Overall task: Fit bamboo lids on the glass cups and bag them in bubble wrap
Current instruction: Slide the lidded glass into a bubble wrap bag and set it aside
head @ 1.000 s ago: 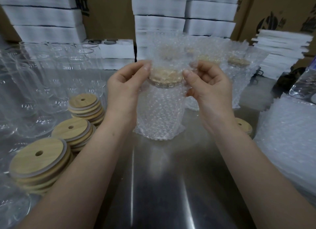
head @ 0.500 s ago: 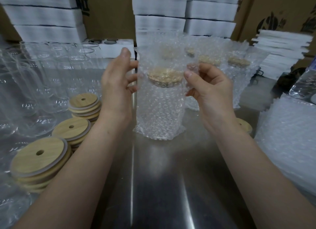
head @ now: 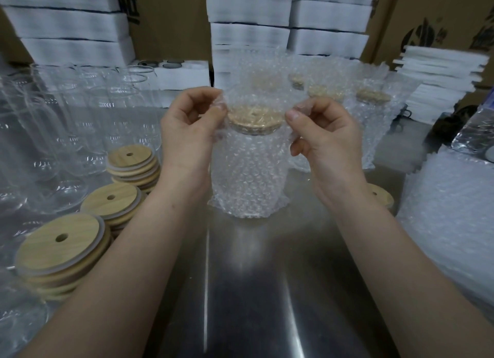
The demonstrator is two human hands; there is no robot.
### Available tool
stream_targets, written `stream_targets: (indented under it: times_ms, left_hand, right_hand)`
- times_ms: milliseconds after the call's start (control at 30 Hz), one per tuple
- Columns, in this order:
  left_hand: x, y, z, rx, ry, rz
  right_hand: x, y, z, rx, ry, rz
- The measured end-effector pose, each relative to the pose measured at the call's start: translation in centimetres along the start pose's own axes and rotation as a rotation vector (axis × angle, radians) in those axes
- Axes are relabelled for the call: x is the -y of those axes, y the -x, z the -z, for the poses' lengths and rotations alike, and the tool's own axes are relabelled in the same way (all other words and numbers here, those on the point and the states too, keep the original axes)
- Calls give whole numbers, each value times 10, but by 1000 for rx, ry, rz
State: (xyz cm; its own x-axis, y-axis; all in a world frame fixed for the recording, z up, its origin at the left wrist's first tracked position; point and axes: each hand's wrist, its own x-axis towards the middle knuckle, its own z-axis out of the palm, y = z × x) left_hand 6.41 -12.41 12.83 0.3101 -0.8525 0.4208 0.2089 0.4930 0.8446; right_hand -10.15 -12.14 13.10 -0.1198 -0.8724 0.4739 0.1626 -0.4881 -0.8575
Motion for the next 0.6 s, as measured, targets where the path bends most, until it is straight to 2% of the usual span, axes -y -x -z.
stream_targets:
  times_ms: [333,467,600]
  left_hand:
    - [7,-4,7,139,267,141]
    - [13,-3,9,195,367,171]
    - [21,2,10,225,357,203]
  right_hand:
    - [-3,0,0,28,-25,17]
    - [-7,0,0,30,-72,-31]
    - [-14,0,0,-11,-29,-15]
